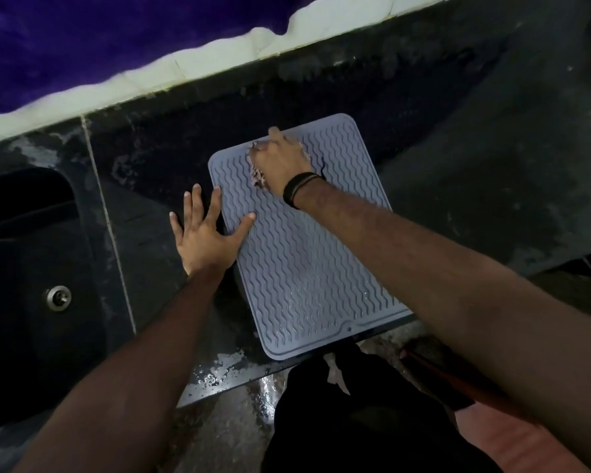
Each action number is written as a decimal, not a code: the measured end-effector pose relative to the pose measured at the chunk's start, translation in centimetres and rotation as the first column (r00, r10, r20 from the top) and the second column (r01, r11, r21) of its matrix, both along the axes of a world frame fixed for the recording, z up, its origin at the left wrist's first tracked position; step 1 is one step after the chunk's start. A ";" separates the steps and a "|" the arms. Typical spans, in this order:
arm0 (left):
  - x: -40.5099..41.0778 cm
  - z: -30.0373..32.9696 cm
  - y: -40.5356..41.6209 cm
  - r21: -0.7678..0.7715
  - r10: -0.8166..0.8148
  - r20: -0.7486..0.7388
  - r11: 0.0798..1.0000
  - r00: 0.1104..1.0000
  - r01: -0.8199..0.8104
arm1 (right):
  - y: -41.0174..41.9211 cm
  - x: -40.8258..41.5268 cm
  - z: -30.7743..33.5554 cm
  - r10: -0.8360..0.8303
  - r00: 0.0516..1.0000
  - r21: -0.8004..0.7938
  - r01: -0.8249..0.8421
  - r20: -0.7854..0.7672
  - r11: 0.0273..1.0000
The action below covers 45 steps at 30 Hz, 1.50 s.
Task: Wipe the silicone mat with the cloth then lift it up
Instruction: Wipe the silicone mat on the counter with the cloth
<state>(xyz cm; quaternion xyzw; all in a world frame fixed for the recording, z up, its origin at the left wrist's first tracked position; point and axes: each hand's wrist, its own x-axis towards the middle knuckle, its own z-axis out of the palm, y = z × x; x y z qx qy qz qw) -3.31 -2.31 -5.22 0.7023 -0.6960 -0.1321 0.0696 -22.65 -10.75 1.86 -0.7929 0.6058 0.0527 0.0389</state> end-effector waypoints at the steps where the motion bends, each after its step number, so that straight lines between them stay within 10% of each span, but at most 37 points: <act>1: 0.0 0.1 0.0 0.001 0.000 -0.001 1.000 1.000 0.000 | -0.1 -0.6 -0.1 0.000 0.999 -0.001 0.000 -0.043 1.000; 10: -0.2 0.6 0.1 0.008 0.002 -0.018 1.000 1.000 -0.002 | -1.1 -6.7 0.8 -0.253 0.966 0.073 0.256 -0.043 0.964; 22: -0.2 0.5 0.2 0.015 0.018 -0.004 1.000 1.000 -0.018 | 10.9 -5.3 -0.5 -0.162 0.977 0.068 0.154 0.138 0.986; 27: -0.1 0.4 0.1 0.045 0.014 -0.008 0.999 1.000 -0.014 | 14.8 -6.0 1.2 -0.064 0.998 0.192 0.067 -0.022 0.979; 36: -0.1 0.8 0.0 0.050 0.004 -0.002 0.999 1.000 -0.004 | 9.1 -4.1 -0.2 -0.242 0.968 0.137 0.231 0.070 0.963; 45: -0.3 1.0 0.3 0.062 -0.003 0.008 0.998 1.000 0.003 | 23.2 -5.1 -0.2 -0.247 0.961 0.132 0.231 0.122 0.964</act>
